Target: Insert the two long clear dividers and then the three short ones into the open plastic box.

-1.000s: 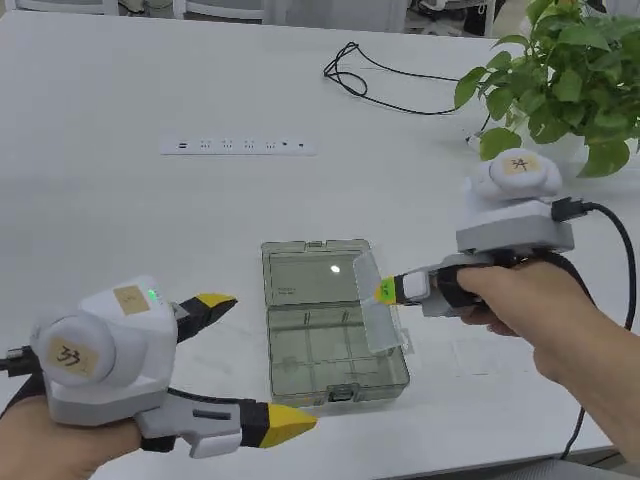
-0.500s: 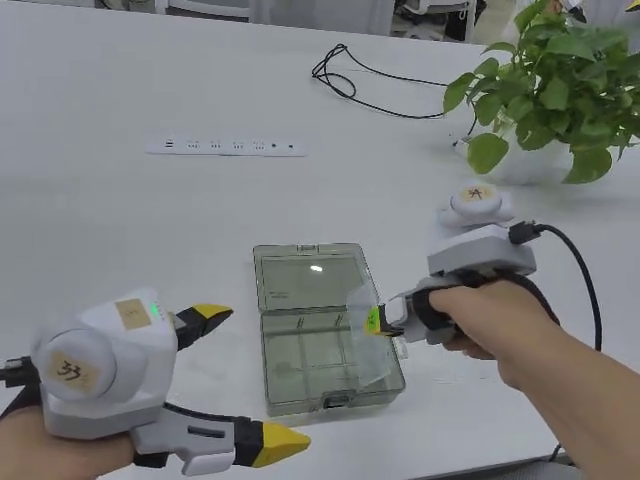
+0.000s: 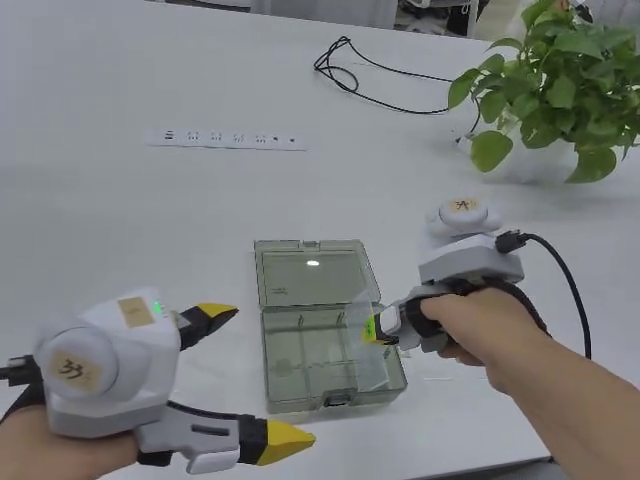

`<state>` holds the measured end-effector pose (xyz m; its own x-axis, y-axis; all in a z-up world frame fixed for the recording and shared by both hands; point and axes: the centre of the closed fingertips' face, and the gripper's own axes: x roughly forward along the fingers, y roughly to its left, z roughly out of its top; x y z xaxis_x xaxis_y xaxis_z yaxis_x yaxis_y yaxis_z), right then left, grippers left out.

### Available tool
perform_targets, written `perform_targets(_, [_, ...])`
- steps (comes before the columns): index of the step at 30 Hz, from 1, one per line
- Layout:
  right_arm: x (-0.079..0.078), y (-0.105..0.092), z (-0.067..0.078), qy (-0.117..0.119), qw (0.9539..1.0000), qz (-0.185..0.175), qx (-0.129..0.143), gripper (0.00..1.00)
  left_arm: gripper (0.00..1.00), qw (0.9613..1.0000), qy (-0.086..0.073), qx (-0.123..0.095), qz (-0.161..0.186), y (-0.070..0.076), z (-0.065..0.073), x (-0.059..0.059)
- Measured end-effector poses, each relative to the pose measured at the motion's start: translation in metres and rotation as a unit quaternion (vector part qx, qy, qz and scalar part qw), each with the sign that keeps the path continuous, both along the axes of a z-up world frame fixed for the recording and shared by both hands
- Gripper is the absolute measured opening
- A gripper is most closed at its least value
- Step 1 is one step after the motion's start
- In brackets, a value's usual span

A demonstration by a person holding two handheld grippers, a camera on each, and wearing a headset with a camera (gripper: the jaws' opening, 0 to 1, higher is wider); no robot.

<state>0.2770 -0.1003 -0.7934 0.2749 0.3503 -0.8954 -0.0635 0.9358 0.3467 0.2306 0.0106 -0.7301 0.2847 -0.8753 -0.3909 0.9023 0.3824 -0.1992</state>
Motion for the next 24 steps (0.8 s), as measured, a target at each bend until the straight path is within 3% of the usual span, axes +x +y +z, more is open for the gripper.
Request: perform_targets(24, [0.0025,0.0026,-0.0057,-0.002,0.9996,0.022,-0.020,0.07,0.97,1.0000,0.005,-0.004,0.002,-0.0003,-0.0027,0.0011])
